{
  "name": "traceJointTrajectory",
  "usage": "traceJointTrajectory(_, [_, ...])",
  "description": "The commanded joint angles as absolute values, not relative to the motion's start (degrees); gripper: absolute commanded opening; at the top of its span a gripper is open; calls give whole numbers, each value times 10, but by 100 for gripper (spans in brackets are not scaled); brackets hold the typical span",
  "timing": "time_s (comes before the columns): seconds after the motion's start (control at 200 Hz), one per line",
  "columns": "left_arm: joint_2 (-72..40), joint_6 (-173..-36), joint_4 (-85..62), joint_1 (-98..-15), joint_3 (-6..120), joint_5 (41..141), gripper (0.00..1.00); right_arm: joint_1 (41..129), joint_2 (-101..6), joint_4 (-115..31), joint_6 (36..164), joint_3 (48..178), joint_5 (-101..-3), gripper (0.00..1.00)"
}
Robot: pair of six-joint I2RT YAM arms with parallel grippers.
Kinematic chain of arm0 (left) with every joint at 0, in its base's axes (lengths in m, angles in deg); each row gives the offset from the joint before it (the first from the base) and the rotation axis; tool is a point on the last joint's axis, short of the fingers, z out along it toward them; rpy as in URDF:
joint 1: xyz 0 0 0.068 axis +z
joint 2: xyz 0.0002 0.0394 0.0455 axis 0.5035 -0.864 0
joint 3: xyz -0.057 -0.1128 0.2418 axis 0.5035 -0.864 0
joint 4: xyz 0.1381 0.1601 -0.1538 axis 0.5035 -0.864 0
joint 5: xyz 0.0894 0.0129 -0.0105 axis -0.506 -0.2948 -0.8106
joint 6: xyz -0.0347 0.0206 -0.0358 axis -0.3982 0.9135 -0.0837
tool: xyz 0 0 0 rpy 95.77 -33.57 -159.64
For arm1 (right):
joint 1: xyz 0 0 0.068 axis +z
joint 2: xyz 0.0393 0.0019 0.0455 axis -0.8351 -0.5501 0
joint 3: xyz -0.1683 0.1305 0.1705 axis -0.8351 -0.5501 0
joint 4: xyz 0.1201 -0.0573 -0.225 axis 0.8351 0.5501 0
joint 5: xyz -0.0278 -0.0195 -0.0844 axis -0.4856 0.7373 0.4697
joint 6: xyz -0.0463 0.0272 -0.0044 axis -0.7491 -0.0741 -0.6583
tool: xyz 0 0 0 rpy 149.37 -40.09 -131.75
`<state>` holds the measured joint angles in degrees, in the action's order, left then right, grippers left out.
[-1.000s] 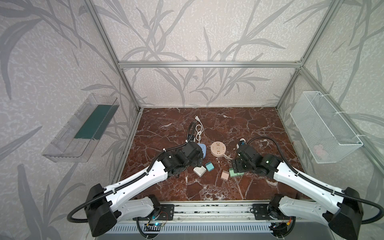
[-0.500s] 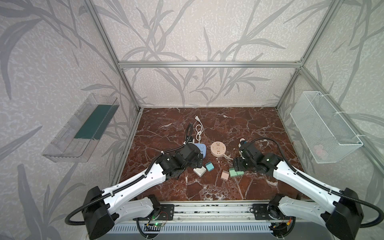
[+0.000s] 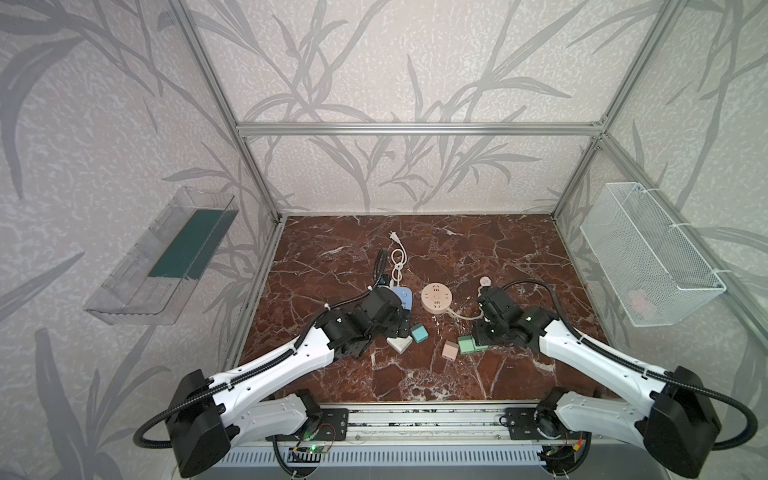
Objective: Insert the plug
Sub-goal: 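Reach the right gripper to the green adapters while the left arm advances, then close the right gripper on the darker green adapter and lift it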
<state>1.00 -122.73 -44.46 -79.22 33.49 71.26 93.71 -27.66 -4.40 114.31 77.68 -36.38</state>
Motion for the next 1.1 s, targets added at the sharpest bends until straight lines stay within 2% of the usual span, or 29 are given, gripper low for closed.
traceJointTrajectory(0.0, [1, -1237, -424, -788, 329, 721, 99, 930, -298, -66, 1146, 757, -377, 54])
traceJointTrajectory(0.295, [-16, -1237, -403, -784, 326, 733, 99, 930, -360, -75, 1144, 747, -375, 51])
traceJointTrajectory(0.95, [-30, -1240, -388, -779, 322, 749, 99, 915, -411, -110, 1128, 753, -391, 49])
traceJointTrajectory(1.045, [-27, -1239, -389, -779, 323, 750, 98, 914, -409, -102, 1124, 755, -387, 41])
traceJointTrajectory(1.07, [-27, -1238, -389, -779, 322, 750, 98, 915, -406, -94, 1123, 758, -382, 34])
traceJointTrajectory(1.095, [-26, -1238, -390, -779, 324, 749, 98, 915, -402, -87, 1122, 760, -377, 22])
